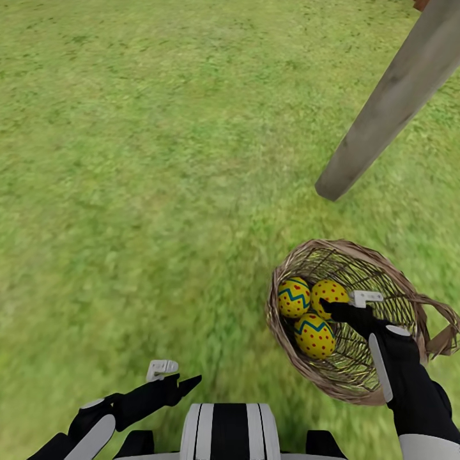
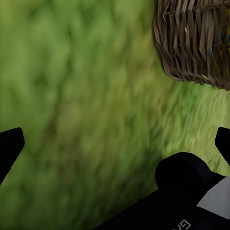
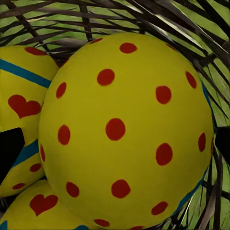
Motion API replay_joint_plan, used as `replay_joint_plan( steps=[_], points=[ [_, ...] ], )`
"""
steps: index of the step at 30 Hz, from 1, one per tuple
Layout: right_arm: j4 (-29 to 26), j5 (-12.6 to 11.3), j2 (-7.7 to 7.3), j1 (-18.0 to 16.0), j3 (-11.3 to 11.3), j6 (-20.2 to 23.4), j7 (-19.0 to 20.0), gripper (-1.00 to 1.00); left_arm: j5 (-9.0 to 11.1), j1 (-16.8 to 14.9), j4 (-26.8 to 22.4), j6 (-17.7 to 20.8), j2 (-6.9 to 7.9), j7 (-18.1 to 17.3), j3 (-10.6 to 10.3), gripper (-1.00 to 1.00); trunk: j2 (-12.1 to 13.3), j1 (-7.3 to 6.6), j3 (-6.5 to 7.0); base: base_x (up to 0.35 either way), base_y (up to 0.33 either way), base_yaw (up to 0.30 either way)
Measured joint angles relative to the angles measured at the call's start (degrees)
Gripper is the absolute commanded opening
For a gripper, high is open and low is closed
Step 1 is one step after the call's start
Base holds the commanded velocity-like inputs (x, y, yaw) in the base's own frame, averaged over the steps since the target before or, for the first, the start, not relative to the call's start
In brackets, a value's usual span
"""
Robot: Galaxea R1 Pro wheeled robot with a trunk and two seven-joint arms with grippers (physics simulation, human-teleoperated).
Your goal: Take the three Easter eggs out of the wicker basket on the lawn in the garden, then place them on the lawn next to a single tree (choose any tree) so that all three eggs are next to the same tree and none are left in the basket.
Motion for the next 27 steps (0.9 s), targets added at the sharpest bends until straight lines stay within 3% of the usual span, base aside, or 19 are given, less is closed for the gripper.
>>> replay_joint_plan(
  steps=[6, 18, 27],
  points=[
    [0.0, 0.02, 0.0, 0.01, 0.11, -0.01, 0.0, 1.0, -0.01, -0.01, 0.0, 0.02, 0.0, 0.01, 0.01, 1.0, -1.19, 0.66, -0.53, 0.0, 0.0, 0.0],
    [0.0, 0.15, 0.0, 0.0, 0.12, -1.0, -0.33, 1.0, 0.0, 0.0, 0.0, -0.02, 0.0, 0.01, 0.0, 1.0, -1.2, 0.66, -0.54, 0.0, 0.0, 0.0],
    [-0.14, 0.65, -0.1, -0.03, 0.08, -1.67, -0.45, 1.0, 0.0, 0.02, 0.05, -0.06, 0.0, 0.1, 0.01, 1.0, -1.72, 1.05, -2.03, 0.0, 0.0, 0.0]
  ],
)
